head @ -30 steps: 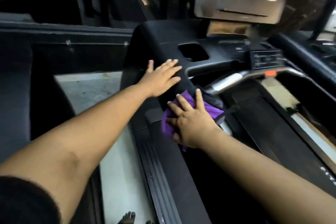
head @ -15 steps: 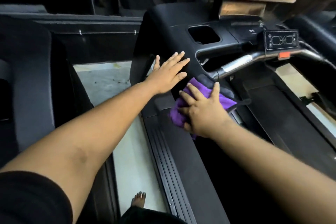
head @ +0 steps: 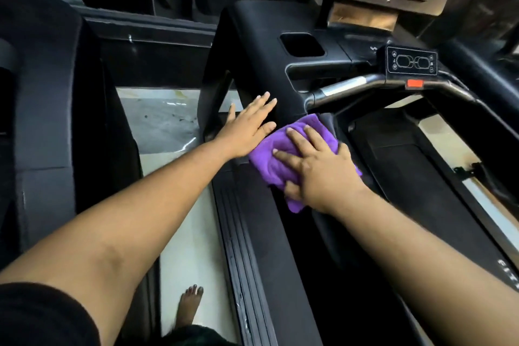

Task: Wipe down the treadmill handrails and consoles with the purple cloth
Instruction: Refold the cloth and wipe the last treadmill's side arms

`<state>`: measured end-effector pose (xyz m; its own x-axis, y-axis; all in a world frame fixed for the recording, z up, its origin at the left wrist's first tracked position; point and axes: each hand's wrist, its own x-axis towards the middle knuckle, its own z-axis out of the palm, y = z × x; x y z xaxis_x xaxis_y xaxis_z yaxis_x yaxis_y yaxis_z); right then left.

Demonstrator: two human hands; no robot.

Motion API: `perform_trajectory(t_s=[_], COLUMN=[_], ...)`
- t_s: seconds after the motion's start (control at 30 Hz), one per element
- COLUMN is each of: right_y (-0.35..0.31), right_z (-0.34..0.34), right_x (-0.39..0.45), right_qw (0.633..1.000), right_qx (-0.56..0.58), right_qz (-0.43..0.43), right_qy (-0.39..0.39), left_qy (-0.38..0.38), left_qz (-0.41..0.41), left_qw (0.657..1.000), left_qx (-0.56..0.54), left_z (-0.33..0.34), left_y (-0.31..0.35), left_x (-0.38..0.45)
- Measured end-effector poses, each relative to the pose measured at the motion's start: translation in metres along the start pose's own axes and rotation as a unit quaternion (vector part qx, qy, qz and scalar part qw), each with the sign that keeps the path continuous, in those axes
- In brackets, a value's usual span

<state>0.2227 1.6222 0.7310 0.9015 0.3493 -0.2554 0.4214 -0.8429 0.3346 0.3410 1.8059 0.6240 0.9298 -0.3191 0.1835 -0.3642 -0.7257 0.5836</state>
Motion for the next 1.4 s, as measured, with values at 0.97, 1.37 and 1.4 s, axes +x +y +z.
perform_trajectory(t_s=[0.97, 1.37, 1.4], right_y=[-0.054, -0.003, 0.002], right_z=[0.045, 0.072, 0.076], right_x=[-0.065, -0.210, -0.220], right_qw=[0.979, 0.995, 0.994], right_qx=[-0.194, 0.048, 0.083], right_qz=[-0.062, -0.080, -0.051], right_qy=[-0.023, 0.047, 0.058], left_qy=[0.030, -0.021, -0.023], left_qz=[-0.046, -0.073, -0.074], left_qw=[0.998, 0.997, 0.996], left_qx=[-0.006, 0.027, 0.033], left_z=[0.016, 0.035, 0.037], left_y=[0.083, 0.118, 0.124], left_x=[-0.079, -0.131, -0.139])
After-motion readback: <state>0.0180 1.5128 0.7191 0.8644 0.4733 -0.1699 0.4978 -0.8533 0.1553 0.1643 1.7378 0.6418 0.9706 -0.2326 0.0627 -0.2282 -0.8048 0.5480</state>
